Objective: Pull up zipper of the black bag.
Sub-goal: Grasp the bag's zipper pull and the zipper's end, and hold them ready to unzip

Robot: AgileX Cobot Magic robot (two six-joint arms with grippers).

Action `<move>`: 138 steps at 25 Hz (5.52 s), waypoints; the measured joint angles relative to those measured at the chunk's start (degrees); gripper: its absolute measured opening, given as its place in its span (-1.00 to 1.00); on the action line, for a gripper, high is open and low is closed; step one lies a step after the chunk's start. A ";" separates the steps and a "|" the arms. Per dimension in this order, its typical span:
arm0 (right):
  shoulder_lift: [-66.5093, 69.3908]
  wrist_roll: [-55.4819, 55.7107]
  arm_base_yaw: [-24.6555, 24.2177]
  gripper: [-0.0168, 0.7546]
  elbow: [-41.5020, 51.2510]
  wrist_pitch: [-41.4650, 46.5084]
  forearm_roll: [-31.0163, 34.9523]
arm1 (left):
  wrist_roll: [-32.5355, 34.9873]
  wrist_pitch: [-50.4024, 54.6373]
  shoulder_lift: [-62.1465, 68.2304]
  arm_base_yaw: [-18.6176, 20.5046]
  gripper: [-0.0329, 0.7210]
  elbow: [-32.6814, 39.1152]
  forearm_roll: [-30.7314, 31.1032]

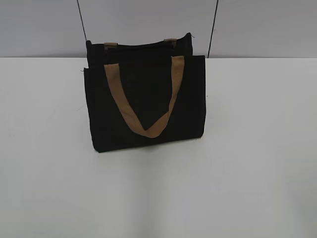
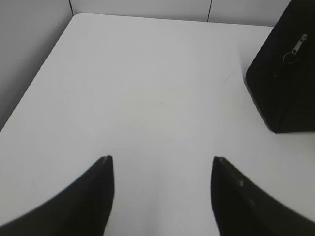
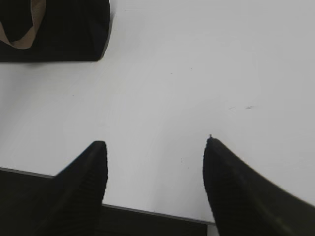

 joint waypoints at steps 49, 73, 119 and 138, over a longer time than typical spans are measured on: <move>0.00 0.00 0.00 0.25 0.00 0.00 0.06 | 0.83 -107.27 90.28 -11.89 0.33 6.33 -4.59; 0.00 0.00 0.00 0.25 0.00 0.00 0.06 | 0.62 -117.82 103.66 -11.64 0.33 6.28 2.53; 0.00 0.00 0.00 0.25 0.00 0.00 0.06 | -1.74 -112.00 111.07 -8.85 -0.86 -9.38 23.30; 0.00 0.00 0.00 0.25 0.00 0.00 1.04 | -6.26 -96.50 89.15 -12.37 -0.86 -9.33 23.82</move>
